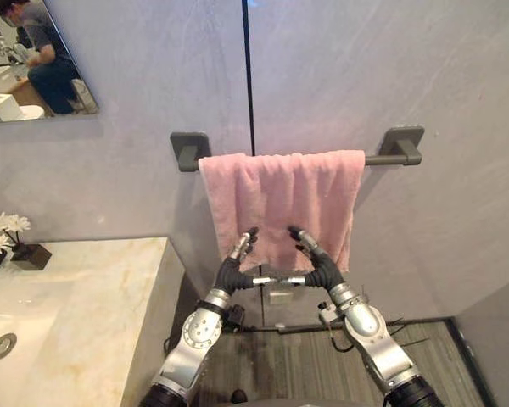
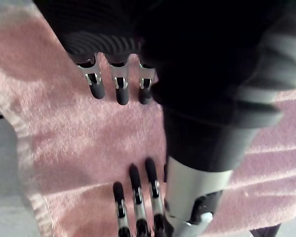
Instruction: Organize washtable
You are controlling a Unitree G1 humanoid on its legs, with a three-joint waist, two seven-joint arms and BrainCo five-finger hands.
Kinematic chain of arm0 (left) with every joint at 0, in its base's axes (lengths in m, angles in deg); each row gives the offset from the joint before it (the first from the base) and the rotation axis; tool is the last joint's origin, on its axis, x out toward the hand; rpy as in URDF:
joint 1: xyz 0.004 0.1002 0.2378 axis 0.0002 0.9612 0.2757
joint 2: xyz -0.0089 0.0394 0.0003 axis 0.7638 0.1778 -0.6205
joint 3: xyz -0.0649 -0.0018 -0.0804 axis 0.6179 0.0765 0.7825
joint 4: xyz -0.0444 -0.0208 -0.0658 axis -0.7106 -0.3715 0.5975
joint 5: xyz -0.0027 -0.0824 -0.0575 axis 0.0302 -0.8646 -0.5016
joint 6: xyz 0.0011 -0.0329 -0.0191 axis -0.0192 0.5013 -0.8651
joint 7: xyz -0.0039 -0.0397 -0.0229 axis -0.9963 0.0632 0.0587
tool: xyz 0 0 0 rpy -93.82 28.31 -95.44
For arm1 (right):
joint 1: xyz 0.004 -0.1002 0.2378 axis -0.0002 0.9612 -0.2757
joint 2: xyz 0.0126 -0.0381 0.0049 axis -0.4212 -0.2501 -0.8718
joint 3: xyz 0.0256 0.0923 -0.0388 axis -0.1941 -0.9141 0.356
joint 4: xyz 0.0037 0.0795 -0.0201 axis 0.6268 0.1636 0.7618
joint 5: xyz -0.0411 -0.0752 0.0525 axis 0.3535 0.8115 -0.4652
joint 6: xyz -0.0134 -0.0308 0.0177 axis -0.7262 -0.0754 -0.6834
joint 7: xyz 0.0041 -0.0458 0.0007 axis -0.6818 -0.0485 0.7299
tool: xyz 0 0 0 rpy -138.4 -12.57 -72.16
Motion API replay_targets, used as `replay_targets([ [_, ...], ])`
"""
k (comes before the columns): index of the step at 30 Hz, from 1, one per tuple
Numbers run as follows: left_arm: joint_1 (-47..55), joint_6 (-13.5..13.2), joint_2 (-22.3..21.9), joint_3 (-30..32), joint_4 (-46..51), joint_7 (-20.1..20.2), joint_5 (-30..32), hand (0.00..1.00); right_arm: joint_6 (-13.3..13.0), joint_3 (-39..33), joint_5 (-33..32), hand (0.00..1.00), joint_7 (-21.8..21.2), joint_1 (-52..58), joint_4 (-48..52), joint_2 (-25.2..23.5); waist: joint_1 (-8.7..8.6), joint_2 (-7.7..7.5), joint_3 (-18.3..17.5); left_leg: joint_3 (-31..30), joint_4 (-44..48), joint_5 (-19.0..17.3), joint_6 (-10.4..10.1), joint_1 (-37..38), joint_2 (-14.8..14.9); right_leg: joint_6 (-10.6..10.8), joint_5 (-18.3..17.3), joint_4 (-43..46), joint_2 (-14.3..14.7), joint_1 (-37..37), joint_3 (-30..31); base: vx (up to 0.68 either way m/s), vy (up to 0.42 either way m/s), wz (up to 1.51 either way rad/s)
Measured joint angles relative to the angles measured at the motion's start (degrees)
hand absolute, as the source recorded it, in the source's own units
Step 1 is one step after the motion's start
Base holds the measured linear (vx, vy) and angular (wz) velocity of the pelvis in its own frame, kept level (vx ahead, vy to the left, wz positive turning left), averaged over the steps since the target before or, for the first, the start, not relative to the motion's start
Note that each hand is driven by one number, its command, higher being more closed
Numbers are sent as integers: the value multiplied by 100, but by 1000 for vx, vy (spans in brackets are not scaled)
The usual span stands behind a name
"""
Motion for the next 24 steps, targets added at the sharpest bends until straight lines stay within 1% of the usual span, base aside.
replay_targets([
  [3, 3, 2, -1, 473, 0, -190, 153, 0, 0, -685, 85, 0, 208, 139, 9, -58, -2, -31, -2, 3, 1, -1, -1, -24, 14, -9, 34, -76, 3, 9, 2, 0, 0, 0],
  [5, 7, 3, -5, 662, 0, -208, 224, 0, 0, -896, 84, 0, 249, 237, 48, -71, -3, -42, -6, 7, 1, 0, -2, -23, 18, -12, 38, -92, 9, 14, 2, 0, 0, 0],
  [9, 63, 3, -213, 1184, 23, -310, 319, 0, -1, -1488, 54, 0, 310, 510, 214, -270, -16, -45, -5, 28, 1, -2, -4, -12, 11, -9, 35, -87, 32, 12, -12, 1, -6, -1],
  [14, 352, 3, -391, 1541, 94, -312, 314, 0, -25, -1894, -97, 0, 366, 880, 644, -561, -37, -61, -1, 56, -1, -8, -4, 3, -5, 1, 28, -84, 16, 13, -13, -7, -3, -2],
  [20, 721, 4, -453, 1816, 292, -312, 311, 0, -51, -2298, -107, 0, 365, 1291, 766, -856, -27, -103, -3, 64, -2, -40, -22, -1, -11, 8, -2, -102, 6, 6, -10, -20, -4, -1],
  [22, 819, 4, -460, 1853, 316, -307, 295, 0, -51, -2351, -105, 0, 364, 1428, 767, -868, -20, -109, -6, 67, -2, -41, -24, -9, -16, 10, -4, -112, 1, 3, -11, 0, 0, 0],
  [24, 989, 4, -585, 1988, 320, -291, 286, 0, -51, -2482, -93, 0, 364, 1557, 766, -948, -26, -115, -9, 71, -2, -42, -24, -20, -17, 13, -2, -132, -1, -1, -10, 0, 0, 0],
])
